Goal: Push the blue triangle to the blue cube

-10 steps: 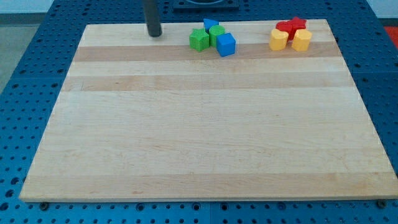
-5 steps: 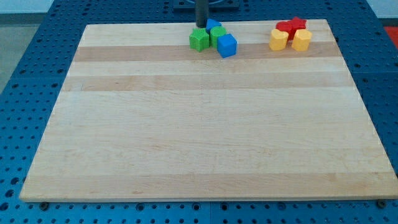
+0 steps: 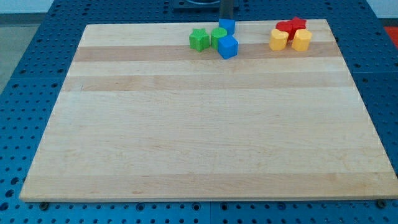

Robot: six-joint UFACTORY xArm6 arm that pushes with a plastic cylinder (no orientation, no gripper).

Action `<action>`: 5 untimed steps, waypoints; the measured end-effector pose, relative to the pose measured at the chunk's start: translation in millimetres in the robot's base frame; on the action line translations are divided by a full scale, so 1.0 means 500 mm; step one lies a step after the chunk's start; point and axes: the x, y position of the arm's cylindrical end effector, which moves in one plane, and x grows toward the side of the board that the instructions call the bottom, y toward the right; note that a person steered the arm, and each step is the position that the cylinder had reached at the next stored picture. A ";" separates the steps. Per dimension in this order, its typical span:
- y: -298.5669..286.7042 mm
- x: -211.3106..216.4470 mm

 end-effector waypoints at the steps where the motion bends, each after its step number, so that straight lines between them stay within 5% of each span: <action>1: -0.013 0.013; 5: 0.042 0.075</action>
